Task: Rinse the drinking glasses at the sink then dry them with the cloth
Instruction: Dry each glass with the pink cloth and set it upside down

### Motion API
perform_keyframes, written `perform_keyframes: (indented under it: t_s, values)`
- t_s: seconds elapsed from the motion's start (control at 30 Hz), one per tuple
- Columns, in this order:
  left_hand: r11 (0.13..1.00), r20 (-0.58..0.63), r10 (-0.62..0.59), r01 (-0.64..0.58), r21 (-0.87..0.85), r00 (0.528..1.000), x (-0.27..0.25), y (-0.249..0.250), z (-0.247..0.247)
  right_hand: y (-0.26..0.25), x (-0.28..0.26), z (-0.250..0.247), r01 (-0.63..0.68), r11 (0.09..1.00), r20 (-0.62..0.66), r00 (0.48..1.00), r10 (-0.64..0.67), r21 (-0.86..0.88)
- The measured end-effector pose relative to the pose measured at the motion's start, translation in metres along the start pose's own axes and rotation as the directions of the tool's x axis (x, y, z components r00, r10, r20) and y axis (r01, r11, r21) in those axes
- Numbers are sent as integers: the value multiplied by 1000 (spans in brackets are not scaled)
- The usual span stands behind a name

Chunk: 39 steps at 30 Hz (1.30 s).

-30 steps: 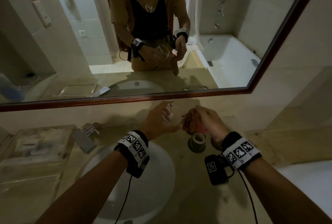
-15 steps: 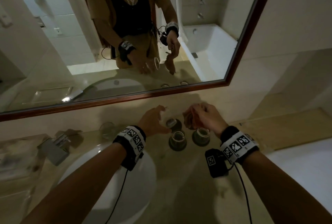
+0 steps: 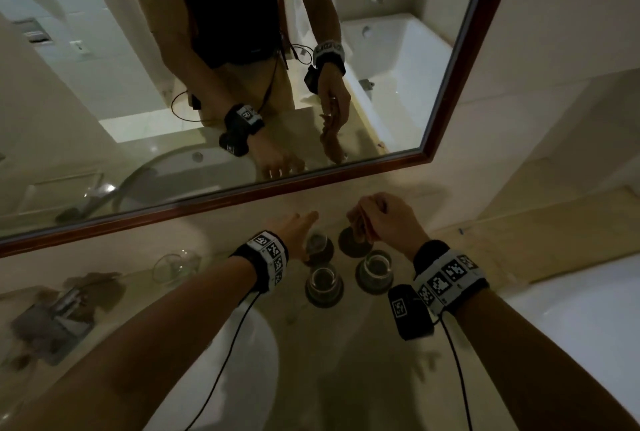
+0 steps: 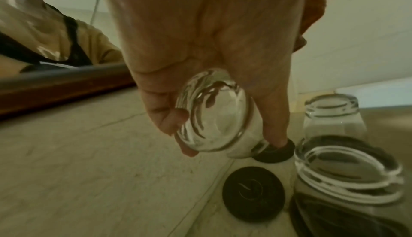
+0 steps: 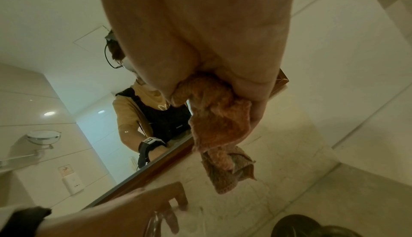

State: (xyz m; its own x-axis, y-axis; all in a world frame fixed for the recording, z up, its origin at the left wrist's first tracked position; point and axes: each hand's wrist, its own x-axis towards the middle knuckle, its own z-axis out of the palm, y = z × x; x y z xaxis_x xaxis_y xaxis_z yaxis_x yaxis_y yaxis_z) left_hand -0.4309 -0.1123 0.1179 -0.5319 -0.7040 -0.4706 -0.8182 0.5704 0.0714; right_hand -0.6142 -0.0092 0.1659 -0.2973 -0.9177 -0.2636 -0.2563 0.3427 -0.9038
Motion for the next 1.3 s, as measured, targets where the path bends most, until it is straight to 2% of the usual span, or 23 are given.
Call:
perform_keyframes:
  t_s: [0.17,0.33,0.43,0.57,0.7,0.87,1.17,1.3]
  values:
    - [973,104,41,-63,221,994,34,6,9,13,12,-7,-12,1000,-5,1000,12,13]
    - [953,139,47,-86,289,989,56,11,21,27,23,-11,-66,997,-21,998,65,-37]
    - [959,145,102,-136,250,984,66,12,22,32,27,-11,-82,996,-47,996,81,-33]
    - [987,149,121,-135,85,981,77,1,16,32,36,-15,-88,995,-49,995,86,-37]
    - [989,151,141,-146,27,978,74,-4,28,22,43,-18,-34,999,-79,996,33,-19]
    - [984,116,168,-173,35,979,77,-1,21,19,46,-9,-53,997,-26,998,52,-54]
    - [982,179,154,-171,81,972,78,8,30,20,43,-2,-38,995,-16,999,37,-92]
    - [992,177,126,-129,7,976,76,6,34,22,41,4,-60,994,2,998,60,-86]
